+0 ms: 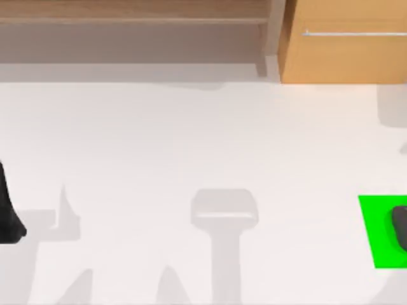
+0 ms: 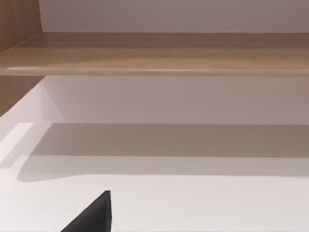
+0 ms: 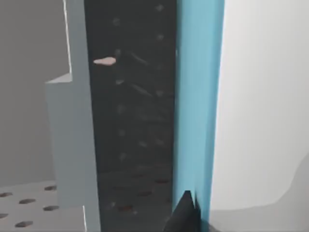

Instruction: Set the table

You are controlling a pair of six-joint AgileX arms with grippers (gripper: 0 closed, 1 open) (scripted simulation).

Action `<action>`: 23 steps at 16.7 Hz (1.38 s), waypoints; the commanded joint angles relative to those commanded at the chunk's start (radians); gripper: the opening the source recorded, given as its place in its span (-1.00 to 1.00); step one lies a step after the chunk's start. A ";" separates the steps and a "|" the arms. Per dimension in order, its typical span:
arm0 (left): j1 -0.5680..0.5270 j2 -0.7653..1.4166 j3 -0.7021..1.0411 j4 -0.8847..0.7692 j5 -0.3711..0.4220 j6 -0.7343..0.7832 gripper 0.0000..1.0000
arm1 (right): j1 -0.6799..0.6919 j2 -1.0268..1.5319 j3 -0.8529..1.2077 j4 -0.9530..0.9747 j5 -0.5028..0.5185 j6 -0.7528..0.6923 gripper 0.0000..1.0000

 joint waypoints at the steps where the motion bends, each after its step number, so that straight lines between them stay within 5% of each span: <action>1: 0.000 0.000 0.000 0.000 0.000 0.000 1.00 | 0.002 0.002 0.004 0.000 0.001 0.000 -1.00; 11: 0.000 0.000 0.000 0.000 0.000 0.000 1.00 | 0.039 0.094 0.114 -0.015 0.037 0.011 -1.00; 23: 0.000 0.000 0.000 0.000 0.000 0.000 1.00 | 0.039 0.094 0.114 -0.015 0.037 0.011 0.81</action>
